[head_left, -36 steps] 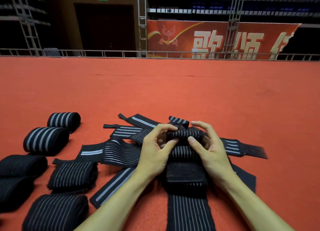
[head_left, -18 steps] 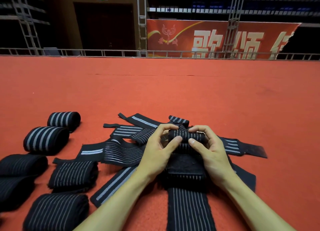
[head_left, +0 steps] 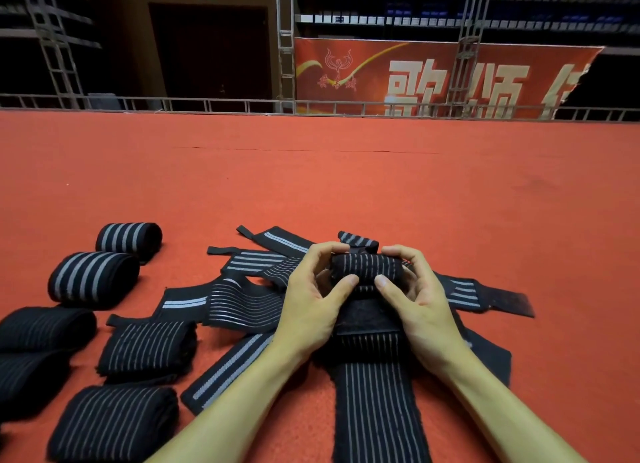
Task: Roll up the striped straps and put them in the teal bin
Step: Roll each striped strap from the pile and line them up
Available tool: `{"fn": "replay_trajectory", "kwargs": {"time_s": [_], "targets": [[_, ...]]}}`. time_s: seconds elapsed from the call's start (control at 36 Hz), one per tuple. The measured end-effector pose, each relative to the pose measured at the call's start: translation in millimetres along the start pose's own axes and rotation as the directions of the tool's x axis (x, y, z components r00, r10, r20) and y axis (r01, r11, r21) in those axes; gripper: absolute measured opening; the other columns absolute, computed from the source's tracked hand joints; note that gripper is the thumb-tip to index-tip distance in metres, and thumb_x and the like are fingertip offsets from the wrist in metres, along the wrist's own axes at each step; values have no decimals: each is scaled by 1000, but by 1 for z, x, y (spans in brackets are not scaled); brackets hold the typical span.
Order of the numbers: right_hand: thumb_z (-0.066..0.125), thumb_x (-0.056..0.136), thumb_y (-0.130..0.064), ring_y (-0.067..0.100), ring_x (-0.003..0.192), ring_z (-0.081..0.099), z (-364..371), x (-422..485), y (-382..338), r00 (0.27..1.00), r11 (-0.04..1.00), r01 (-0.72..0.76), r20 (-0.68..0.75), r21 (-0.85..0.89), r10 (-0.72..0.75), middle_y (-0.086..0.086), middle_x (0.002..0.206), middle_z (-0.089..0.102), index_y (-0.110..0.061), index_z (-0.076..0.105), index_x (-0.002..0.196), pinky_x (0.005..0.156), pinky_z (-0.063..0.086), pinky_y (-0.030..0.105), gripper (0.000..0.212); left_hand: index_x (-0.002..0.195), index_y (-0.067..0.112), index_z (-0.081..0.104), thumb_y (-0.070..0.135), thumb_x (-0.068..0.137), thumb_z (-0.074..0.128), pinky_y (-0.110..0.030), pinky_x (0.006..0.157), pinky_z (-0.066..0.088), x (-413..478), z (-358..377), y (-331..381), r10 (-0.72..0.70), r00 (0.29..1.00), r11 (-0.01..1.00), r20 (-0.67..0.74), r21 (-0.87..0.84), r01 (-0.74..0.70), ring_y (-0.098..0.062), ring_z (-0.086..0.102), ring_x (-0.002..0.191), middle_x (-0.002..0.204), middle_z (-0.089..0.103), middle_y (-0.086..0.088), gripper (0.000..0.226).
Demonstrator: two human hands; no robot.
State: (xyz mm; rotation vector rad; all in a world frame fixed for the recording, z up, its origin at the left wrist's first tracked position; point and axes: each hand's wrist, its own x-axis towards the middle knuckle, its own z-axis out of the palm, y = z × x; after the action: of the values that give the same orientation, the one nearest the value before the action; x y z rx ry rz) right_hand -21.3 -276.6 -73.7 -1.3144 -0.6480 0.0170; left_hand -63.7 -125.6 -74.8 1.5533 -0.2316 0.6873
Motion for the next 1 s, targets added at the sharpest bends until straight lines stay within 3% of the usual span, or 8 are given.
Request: {"fn": "replay_trajectory", "kwargs": {"time_s": [0.14, 0.28, 0.44, 0.61, 0.72, 0.89, 1.0], "targets": [[60, 94, -1, 18, 102, 67, 1, 0, -1, 1000, 1000, 7, -23, -30, -8, 6, 110, 70, -21, 57, 118, 81, 55, 26, 32, 113, 21, 63, 5, 83, 66, -27, 92, 51, 1, 0, 0, -3, 1000, 1000, -8, 0, 3, -12, 67, 101, 107, 71, 2, 35], [59, 94, -3, 16, 91, 71, 1, 0, -2, 999, 999, -38, -24, 30, 38, 7, 102, 74, -21, 55, 123, 74, 56, 25, 34, 108, 24, 66, 9, 83, 67, -34, 95, 53, 1, -1, 1, 6, 1000, 999, -11, 37, -6, -14, 68, 102, 105, 72, 5, 29], [64, 83, -22, 15, 85, 69, 0, 1, -3, 999, 1000, -25, -48, 11, 26, 4, 94, 74, -17, 61, 113, 72, 57, 27, 31, 104, 30, 67, 15, 84, 67, -34, 95, 52, 0, 1, 1, 8, 1000, 998, -19, 63, -7, -14, 67, 101, 104, 71, 6, 25], [58, 94, -1, 9, 96, 66, 1, -1, 1, 1000, 1000, 20, 12, -8, -20, -5, 102, 72, -19, 56, 116, 80, 53, 22, 29, 98, 20, 64, -14, 83, 63, -15, 89, 48, 0, -1, 2, 83, 996, 990, -17, 112, -80, -4, 67, 98, 100, 70, 14, 37], [63, 89, -12, 14, 100, 65, 1, -1, 3, 1000, 1000, 9, 20, 15, -9, 2, 108, 70, -25, 56, 119, 83, 54, 26, 34, 94, 18, 64, -23, 81, 57, -14, 89, 49, 0, 0, 3, 85, 996, 993, -18, 80, -83, -4, 68, 100, 102, 72, 12, 44], [64, 86, -23, 12, 101, 65, 1, -1, 4, 999, 996, 38, 0, -80, -38, -3, 108, 69, -33, 62, 107, 82, 52, 23, 23, 93, 16, 65, -2, 76, 65, -21, 96, 49, -1, 2, 2, 58, 998, 998, 18, 25, -58, -10, 67, 107, 109, 72, 4, 24], [64, 85, -23, 14, 101, 64, -1, 0, 6, 998, 994, 55, -4, -92, -56, -4, 106, 67, -34, 63, 102, 84, 51, 29, 20, 94, 13, 65, 9, 79, 69, -19, 91, 49, -2, 2, 4, 27, 999, 1000, 32, -14, -26, -8, 67, 104, 108, 72, 2, 16]]}}
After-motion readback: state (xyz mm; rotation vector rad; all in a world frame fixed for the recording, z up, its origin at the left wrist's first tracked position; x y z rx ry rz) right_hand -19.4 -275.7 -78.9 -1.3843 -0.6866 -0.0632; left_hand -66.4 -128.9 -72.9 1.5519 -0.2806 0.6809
